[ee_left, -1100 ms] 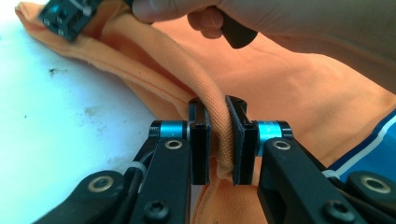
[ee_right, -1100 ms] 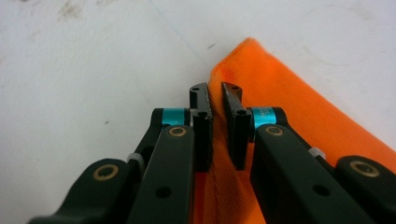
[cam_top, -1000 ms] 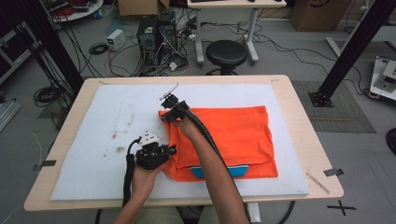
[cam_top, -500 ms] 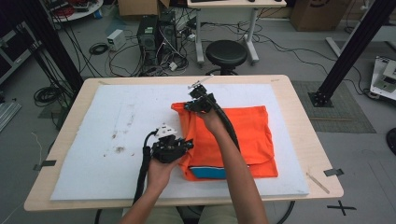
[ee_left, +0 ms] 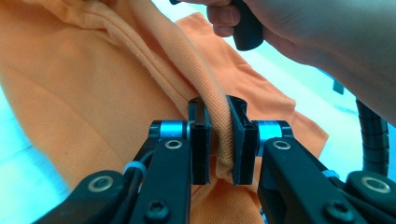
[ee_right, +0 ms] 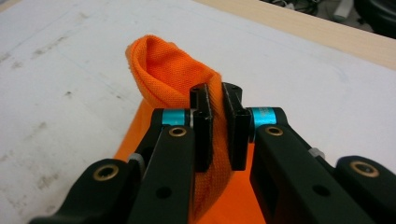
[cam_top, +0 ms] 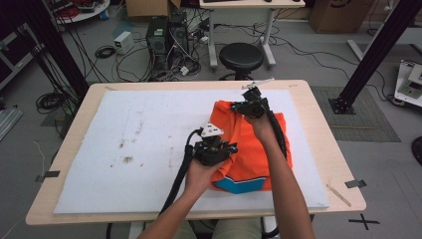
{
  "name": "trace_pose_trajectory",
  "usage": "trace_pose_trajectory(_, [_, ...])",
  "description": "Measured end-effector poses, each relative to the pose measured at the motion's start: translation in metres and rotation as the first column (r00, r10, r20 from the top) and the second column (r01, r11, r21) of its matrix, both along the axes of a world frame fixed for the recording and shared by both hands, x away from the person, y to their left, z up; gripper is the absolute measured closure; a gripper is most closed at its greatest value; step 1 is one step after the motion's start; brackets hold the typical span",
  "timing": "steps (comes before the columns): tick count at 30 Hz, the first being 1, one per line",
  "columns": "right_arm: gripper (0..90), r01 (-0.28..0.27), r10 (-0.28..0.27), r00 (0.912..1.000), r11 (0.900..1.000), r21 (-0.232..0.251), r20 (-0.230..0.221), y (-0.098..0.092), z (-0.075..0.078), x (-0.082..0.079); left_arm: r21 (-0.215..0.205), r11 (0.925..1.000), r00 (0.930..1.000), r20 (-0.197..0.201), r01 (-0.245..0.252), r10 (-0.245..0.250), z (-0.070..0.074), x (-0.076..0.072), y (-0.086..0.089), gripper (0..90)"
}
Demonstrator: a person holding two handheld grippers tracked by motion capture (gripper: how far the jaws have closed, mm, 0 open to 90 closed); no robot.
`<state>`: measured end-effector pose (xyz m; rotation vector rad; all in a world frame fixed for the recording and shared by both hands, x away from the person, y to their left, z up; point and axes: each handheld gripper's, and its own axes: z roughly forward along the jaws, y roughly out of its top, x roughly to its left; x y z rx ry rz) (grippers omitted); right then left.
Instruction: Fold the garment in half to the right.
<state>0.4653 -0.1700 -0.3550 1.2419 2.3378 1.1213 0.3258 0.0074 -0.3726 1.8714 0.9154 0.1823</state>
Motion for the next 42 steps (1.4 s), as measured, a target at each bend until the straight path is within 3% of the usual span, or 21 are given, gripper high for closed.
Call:
trace_pose_trajectory(14, [84.2,0.11,-0.11,0.9937,0.994,0.026,0.019,-0.067,-0.009,-0.008,0.008,0.9967,0.9957,-0.046,0.08,-0.08,-0.003,0.012,-0.068,79.8])
trace_pose_trajectory(21, [84.1,0.164,-0.165,0.9863,0.986,0.026,0.011,-0.092,-0.02,-0.01,0.027,0.994,0.9922,-0.068,0.106,-0.104,-0.015,0.015,-0.1,78.9])
trace_pose_trajectory(28, [83.9,0.195,-0.195,0.9807,0.981,0.012,-0.003,-0.108,-0.033,-0.012,0.046,0.9914,0.9891,-0.088,0.122,-0.118,-0.029,0.017,-0.12,77.6])
trace_pose_trajectory(32, [83.5,0.216,-0.216,0.9763,0.976,-0.005,-0.003,-0.113,-0.039,-0.012,0.045,0.9919,0.9882,-0.103,0.118,-0.113,-0.037,0.019,-0.126,72.5])
trace_pose_trajectory(35, [82.3,0.225,-0.225,0.9743,0.974,-0.017,-0.009,-0.115,-0.044,-0.013,0.049,0.9921,0.9892,-0.097,0.115,-0.11,-0.039,0.018,-0.125,59.4])
trace_pose_trajectory(39, [70.8,0.245,-0.245,0.9694,0.969,-0.032,-0.014,-0.118,-0.048,-0.014,0.056,0.9925,0.9936,-0.038,0.109,-0.107,-0.038,0.018,-0.107,45.7])
trace_pose_trajectory(42, [63.0,0.274,-0.274,0.9617,0.961,-0.023,-0.004,-0.124,-0.047,-0.016,0.05,0.9967,0.9977,0.022,0.063,-0.065,-0.036,0.019,-0.082,37.1])
